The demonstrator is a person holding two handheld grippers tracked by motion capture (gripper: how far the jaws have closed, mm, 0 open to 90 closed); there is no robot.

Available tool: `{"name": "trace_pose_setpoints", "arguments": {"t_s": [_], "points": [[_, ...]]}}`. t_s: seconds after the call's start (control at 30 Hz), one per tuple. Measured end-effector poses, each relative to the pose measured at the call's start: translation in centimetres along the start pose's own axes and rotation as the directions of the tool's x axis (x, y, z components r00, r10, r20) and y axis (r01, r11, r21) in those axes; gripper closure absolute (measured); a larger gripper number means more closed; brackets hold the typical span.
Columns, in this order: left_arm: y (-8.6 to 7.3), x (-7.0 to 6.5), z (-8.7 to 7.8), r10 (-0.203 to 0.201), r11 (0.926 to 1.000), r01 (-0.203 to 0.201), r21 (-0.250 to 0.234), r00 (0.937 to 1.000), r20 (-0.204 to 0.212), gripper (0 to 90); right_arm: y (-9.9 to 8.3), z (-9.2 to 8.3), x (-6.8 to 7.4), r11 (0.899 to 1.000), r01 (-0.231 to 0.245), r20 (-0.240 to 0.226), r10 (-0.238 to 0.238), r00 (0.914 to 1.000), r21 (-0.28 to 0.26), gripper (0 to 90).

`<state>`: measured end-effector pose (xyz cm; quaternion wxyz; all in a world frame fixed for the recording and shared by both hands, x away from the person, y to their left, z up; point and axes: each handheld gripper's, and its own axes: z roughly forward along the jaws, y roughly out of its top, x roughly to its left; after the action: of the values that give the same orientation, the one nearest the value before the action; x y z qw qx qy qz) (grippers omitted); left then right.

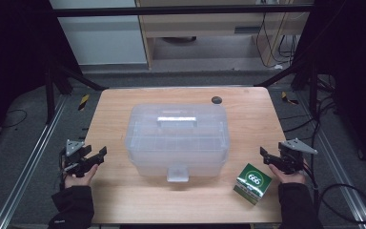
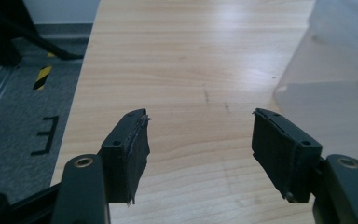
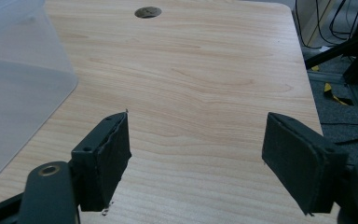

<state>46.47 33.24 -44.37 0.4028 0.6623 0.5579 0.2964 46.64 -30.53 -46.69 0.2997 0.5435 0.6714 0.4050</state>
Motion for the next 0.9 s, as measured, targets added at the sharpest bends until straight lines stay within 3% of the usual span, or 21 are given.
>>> {"name": "trace_pose_setpoints", "arguments": {"t_s": [0.2, 0.33, 0.37, 0.47, 0.73, 0.83, 0.9], "points": [[1.1, -0.4, -0.6, 0.032, 0.9994, -0.032, -0.011, 0.9968, 0.073, 41.6, -0.1, -0.1, 0.1, 1.000, -0.018, -0.005, 0.018, 0.9998, 0.012, 24.9], [2.1, -0.8, -1.1, 0.082, 0.9966, -0.081, -0.017, 0.9893, 0.121, 41.6, -0.2, -0.3, 0.3, 0.999, 0.015, 0.001, -0.015, 0.9999, 0.030, 25.0], [2.5, -0.8, -1.5, 0.094, 0.9954, -0.090, -0.031, 0.9847, 0.147, 41.9, -0.3, -0.5, 0.4, 0.999, 0.010, -0.009, -0.010, 0.9999, 0.032, 25.2], [3.1, -0.8, -2.0, 0.115, 0.9931, -0.110, -0.041, 0.9801, 0.162, 42.1, -0.5, -0.7, 0.5, 0.999, 0.007, -0.012, -0.006, 0.9999, 0.035, 25.5], [5.3, -0.7, -3.4, 0.183, 0.9825, -0.170, -0.076, 0.9561, 0.229, 42.7, -0.7, -0.5, 0.4, 0.998, 0.000, -0.004, 0.000, 1.0000, 0.057, 25.5], [6.2, -1.1, -3.8, 0.219, 0.9754, -0.203, -0.086, 0.9397, 0.263, 42.5, -0.7, -0.5, 0.3, 0.998, 0.001, 0.002, -0.001, 1.0000, 0.063, 25.4], [6.6, -1.3, -3.9, 0.233, 0.9722, -0.218, -0.085, 0.9355, 0.265, 42.6, -0.6, -0.5, 0.2, 0.998, 0.002, 0.006, -0.002, 1.0000, 0.060, 25.6]]}}
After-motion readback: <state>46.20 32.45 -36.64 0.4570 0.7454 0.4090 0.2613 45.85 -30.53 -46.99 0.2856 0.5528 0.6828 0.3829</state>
